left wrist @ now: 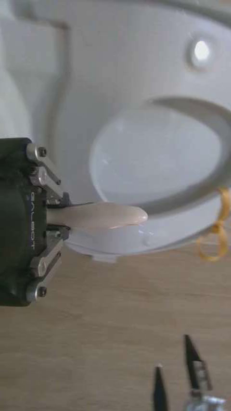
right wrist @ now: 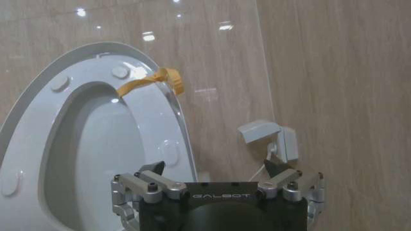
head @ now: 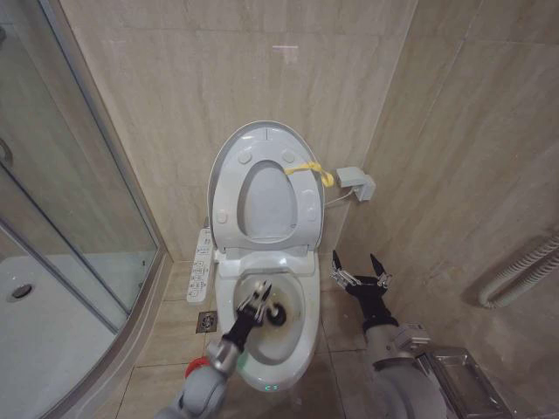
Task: Open the toilet lid, clean the toilet bowl with a toilet brush, close the toilet lid, and flush.
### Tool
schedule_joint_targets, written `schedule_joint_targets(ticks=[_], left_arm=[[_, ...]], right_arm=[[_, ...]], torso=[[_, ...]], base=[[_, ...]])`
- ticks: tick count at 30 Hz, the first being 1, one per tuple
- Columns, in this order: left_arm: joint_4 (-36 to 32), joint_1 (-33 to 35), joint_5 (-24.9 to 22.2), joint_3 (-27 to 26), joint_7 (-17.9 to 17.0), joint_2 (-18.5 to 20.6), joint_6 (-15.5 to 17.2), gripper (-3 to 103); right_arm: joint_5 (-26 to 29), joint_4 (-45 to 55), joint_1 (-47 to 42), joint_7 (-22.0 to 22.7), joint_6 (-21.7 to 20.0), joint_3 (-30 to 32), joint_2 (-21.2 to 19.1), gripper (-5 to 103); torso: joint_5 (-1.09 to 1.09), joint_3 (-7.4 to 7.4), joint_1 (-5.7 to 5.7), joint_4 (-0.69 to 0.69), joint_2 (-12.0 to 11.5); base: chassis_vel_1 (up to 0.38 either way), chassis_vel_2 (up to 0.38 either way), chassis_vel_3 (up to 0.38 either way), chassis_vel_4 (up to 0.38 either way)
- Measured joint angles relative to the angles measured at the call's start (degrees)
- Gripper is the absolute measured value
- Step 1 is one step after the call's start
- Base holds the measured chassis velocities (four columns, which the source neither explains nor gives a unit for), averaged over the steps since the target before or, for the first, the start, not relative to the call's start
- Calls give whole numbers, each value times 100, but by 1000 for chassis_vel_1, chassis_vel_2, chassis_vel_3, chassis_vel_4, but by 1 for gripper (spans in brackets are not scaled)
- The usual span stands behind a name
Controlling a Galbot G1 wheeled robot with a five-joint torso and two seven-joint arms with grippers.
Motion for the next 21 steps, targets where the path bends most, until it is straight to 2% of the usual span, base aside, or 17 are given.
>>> schedule_joint_targets(ticks=[1, 6, 15, 21], left_arm=[[43, -247, -17, 180, -19, -117, 53, 18], [205, -416, -127, 464, -21, -276, 76, 18], [750, -583, -243, 595, 78, -391, 26, 18], [755, -940, -354, 678, 83, -454, 56, 18]], right_arm=[[0, 0, 0, 0, 0, -1, 0, 100], [0, 0, 0, 0, 0, 0, 0, 100], [0, 0, 0, 0, 0, 0, 0, 100], [0, 0, 0, 0, 0, 0, 0, 100]], torso=[[-2, 0, 0, 0, 0], [1, 0, 0, 3, 0], [0, 0, 0, 3, 0], [-1, 0, 0, 0, 0]], base=[[0, 0, 0, 0], [0, 0, 0, 0], [0, 0, 0, 0], [0, 0, 0, 0]])
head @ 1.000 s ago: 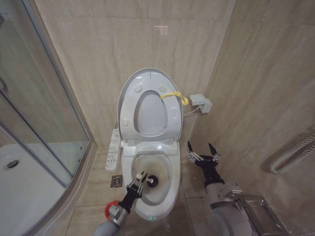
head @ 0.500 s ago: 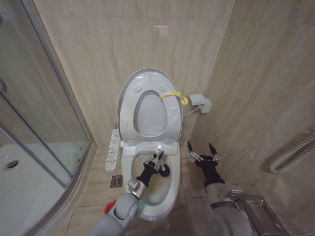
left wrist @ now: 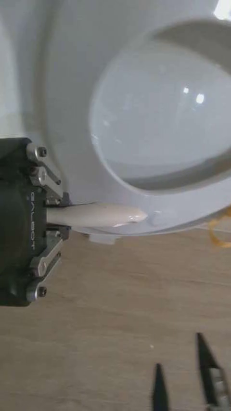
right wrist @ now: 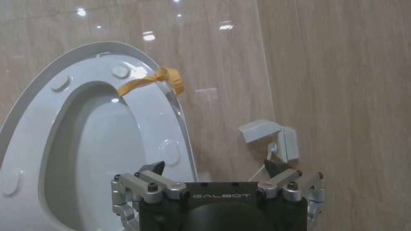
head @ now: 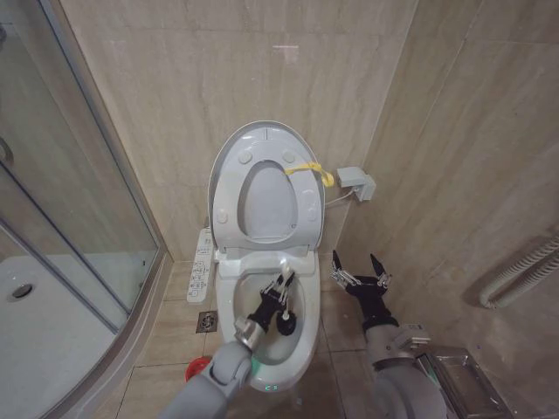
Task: Open the toilet lid, clean the toilet bowl with a toilet brush, close the toilet lid, and flush.
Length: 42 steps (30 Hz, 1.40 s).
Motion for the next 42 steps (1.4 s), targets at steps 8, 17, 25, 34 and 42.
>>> schedule_joint_targets(ticks=[8, 17, 25, 34, 42], left_arm=[[640, -240, -55, 335, 93, -243, -86, 18], [719, -695, -66, 573, 130, -361, -76, 18], [1379, -1039, -98, 779, 261, -479, -189, 18], [1254, -1184, -95, 824, 270, -511, -200, 18], [1529, -944, -29, 847, 294, -470, -276, 18]], right_arm=[[0, 0, 0, 0, 0, 0, 0, 100], [0, 0, 0, 0, 0, 0, 0, 100], [0, 0, 0, 0, 0, 0, 0, 100], [0, 0, 0, 0, 0, 0, 0, 100], [0, 0, 0, 0, 0, 0, 0, 100]], torso=[[0, 0, 0, 4, 0], [-1, 0, 0, 0, 0], [-1, 0, 0, 2, 0], [0, 0, 0, 1, 0], [0, 0, 0, 3, 0]], base=[[0, 0, 0, 0], [0, 0, 0, 0], [0, 0, 0, 0], [0, 0, 0, 0], [0, 0, 0, 0]])
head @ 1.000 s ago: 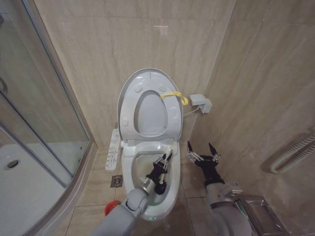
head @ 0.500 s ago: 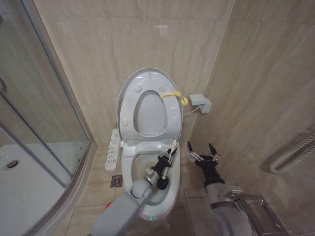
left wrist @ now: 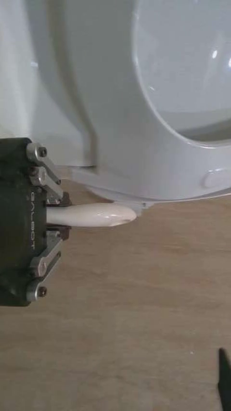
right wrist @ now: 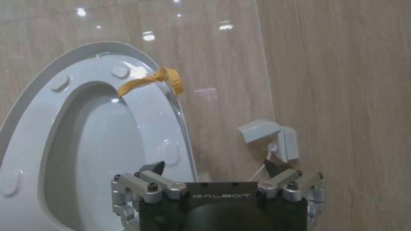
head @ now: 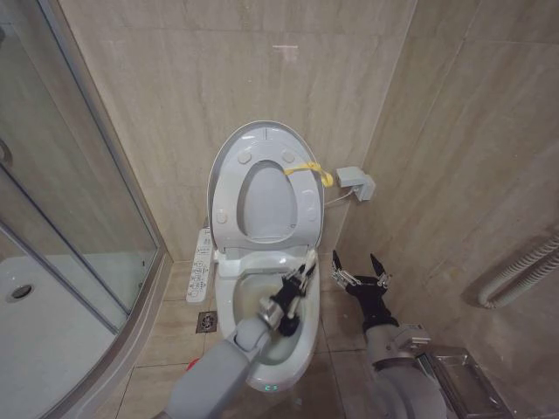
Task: Open the toilet lid, clean the toilet bowl with a toilet brush, close the toilet lid, and flush.
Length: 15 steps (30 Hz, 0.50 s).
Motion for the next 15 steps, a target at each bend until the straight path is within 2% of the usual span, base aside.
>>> schedule_joint_targets(ticks=[9, 15], left_arm=[[-702, 650, 224, -431, 17, 415, -97, 18], [-1247, 1385, 374, -995, 62, 813, -292, 18]], right_arm=[[0, 0, 0, 0, 0, 0, 0, 100], [0, 0, 0, -1, 0, 0, 0, 100]], torso=[[-1, 0, 0, -2, 0], [-2, -1, -1, -1, 1]], base=[[0, 0, 0, 0], [0, 0, 0, 0]])
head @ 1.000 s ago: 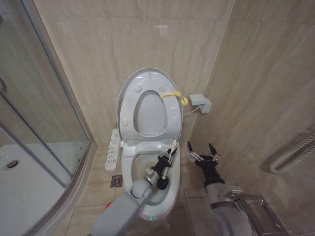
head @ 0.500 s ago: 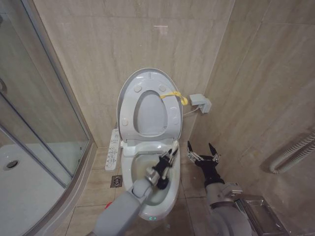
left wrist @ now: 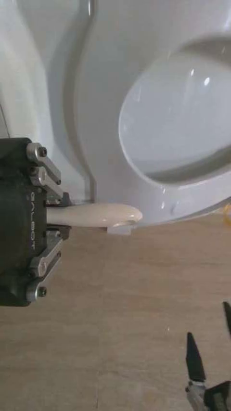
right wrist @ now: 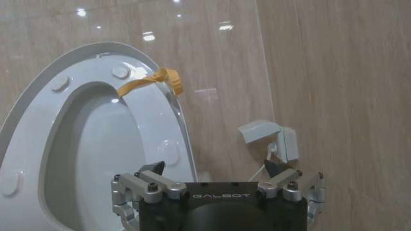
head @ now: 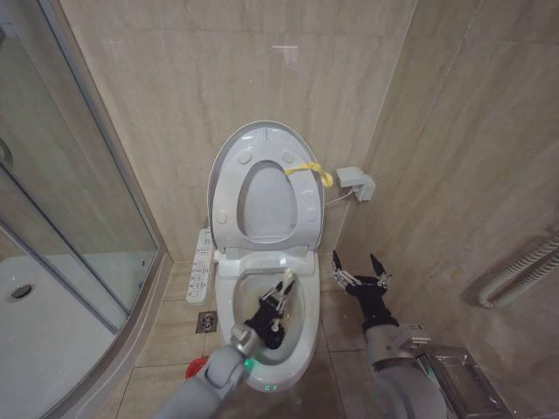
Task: Open the toilet lid, clean the toilet bowl with a toilet brush, close the toilet lid, and flush.
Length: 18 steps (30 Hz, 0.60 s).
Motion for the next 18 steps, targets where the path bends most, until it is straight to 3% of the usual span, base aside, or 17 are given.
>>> schedule_joint_targets(ticks=[8, 18], left_arm=[[-390, 833, 51, -534, 34, 244, -209, 18], [-923, 1392, -55, -879, 24, 391, -196, 18]], right_arm=[[0, 0, 0, 1, 0, 0, 0, 100], [0, 0, 0, 1, 0, 0, 0, 100]], torso=[[1, 1, 0, 2, 0], [1, 1, 0, 0, 0]], base=[[0, 0, 0, 0], [0, 0, 0, 0]])
